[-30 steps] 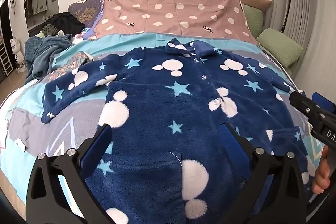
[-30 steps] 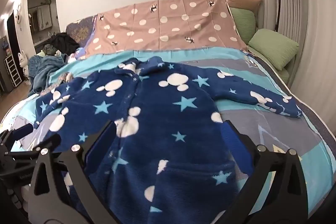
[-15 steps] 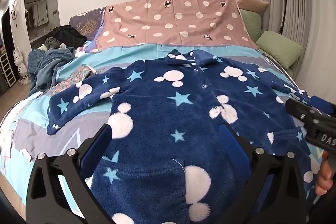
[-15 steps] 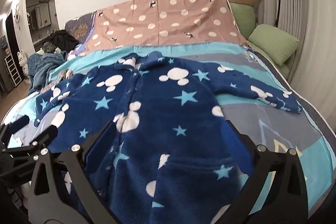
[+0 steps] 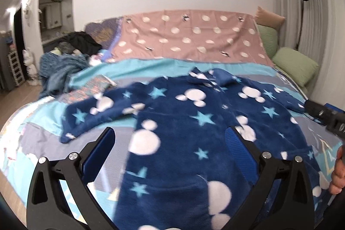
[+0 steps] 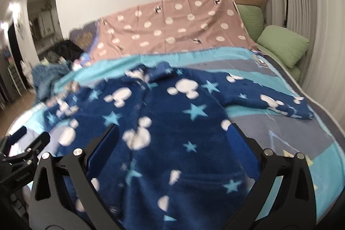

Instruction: Fold small clothes

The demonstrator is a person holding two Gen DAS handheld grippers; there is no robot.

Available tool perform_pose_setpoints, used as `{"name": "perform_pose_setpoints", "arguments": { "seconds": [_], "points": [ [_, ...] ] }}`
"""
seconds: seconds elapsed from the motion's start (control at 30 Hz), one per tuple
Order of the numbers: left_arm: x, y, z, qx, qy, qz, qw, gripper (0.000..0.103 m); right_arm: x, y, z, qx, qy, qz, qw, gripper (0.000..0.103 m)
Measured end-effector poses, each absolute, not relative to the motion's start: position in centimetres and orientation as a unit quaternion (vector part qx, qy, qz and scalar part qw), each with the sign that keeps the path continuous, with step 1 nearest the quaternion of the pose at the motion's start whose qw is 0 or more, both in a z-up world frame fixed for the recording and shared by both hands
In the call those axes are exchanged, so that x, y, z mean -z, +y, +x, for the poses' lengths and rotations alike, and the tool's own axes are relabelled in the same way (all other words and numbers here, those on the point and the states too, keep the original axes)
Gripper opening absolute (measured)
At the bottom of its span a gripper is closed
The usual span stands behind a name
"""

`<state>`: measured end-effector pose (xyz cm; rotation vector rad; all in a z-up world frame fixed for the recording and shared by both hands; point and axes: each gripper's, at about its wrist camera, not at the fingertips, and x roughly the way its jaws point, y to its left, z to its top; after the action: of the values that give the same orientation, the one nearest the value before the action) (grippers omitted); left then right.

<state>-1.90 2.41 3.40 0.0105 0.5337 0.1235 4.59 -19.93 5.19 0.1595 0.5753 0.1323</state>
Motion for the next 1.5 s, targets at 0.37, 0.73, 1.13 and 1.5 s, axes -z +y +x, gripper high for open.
{"name": "perform_pose_setpoints", "arguments": {
  "seconds": [0.37, 0.73, 1.13, 1.5],
  "points": [
    [-4.0, -0.6, -1.8, -0.016, 0.246, 0.041, 0.968, 0.102, -3.6, -20.6, 4.5, -0.045, 0.252, 0.06, 0.965, 0.101],
    [-1.6, -1.9, 0.5, 0.054, 0.294, 0.014, 0.954, 0.102, -4.1, -21.7, 2.1, 0.001, 0.242, 0.026, 0.97, 0.101],
    [-2.8, 1.3, -1.5, 0.043, 0.257, -0.008, 0.965, 0.102, -4.7, -19.0, 4.2, -0.002, 0.254, 0.02, 0.967, 0.101],
    [-3.0, 3.7, -0.2, 0.011, 0.287, -0.025, 0.958, 0.102, -4.6, -16.3, 5.0, -0.02, 0.265, -0.03, 0.964, 0.101]
  ]
}}
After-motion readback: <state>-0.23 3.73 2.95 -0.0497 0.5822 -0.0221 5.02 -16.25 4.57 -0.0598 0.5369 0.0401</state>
